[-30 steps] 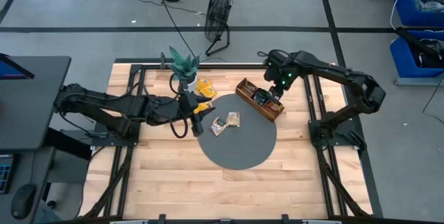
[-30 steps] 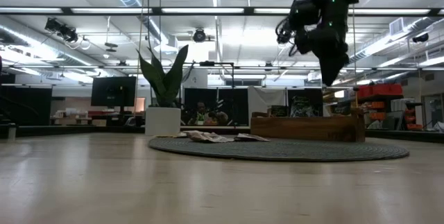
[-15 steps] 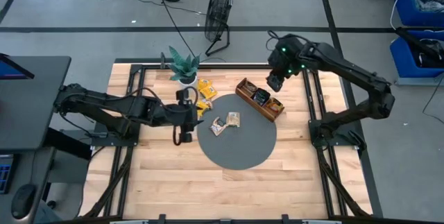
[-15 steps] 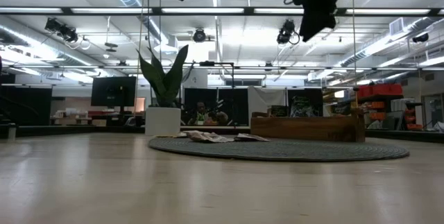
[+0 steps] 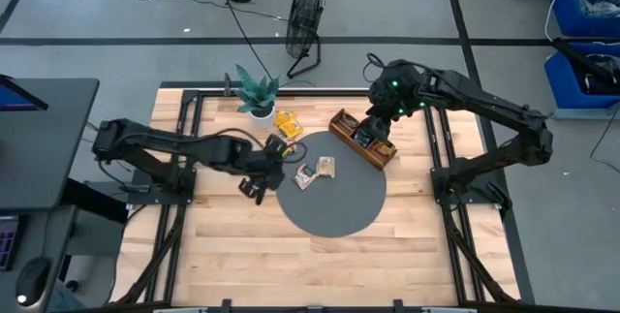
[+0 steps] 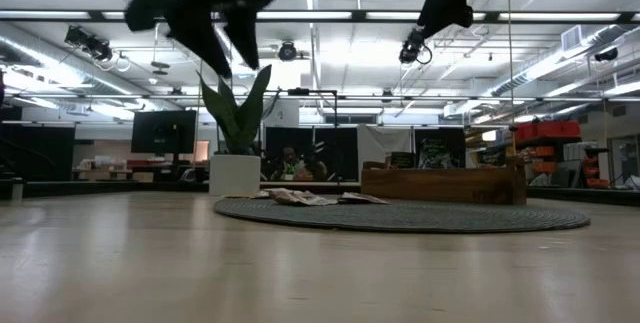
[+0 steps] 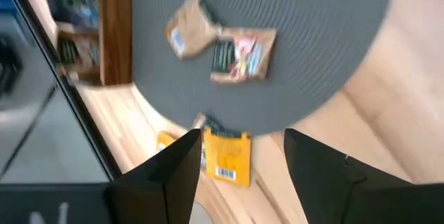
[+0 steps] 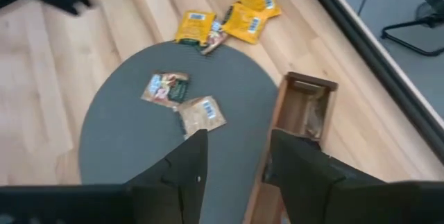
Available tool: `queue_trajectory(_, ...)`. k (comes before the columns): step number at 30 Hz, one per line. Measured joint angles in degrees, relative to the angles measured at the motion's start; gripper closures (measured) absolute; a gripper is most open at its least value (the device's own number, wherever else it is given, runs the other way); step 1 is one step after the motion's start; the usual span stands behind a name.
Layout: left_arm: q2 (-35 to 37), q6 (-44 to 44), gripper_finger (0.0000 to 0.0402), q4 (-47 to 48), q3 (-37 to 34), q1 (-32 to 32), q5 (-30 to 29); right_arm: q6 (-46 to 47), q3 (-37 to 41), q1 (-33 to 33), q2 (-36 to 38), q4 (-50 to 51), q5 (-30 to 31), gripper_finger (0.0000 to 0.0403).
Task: Pick & Place Tea
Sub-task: Put the yellow tea bag into the right section of the wooden organizer
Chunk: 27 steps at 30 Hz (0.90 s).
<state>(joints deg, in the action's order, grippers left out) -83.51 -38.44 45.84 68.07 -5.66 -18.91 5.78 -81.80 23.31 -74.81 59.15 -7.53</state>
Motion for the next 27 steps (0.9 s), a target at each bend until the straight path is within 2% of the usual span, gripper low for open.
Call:
queue_trajectory(2,-2.06,2.18,0.0189,-1.68,0.0,1.75,0.15,0.47,0.0,-0.99,0.0,0.02,0.01,0.0238)
queue_trajectory(7,-6.03,4.41,0.0196,-4.75,0.0,6.63,6.04,1.32,0.0,-2.79,0.0,0.09,0.18,0.0238)
queue_trajectory(19,-15.8,-5.3,0.0222,-5.08,0.01,14.11,6.52,3.21,0.0,-3.71,0.0,0.1,0.2,0.0238)
queue_trajectory(27,-20.86,-5.55,0.0223,-5.17,0.02,17.24,6.48,3.21,0.0,-3.71,0.0,-0.04,0.19,0.0238)
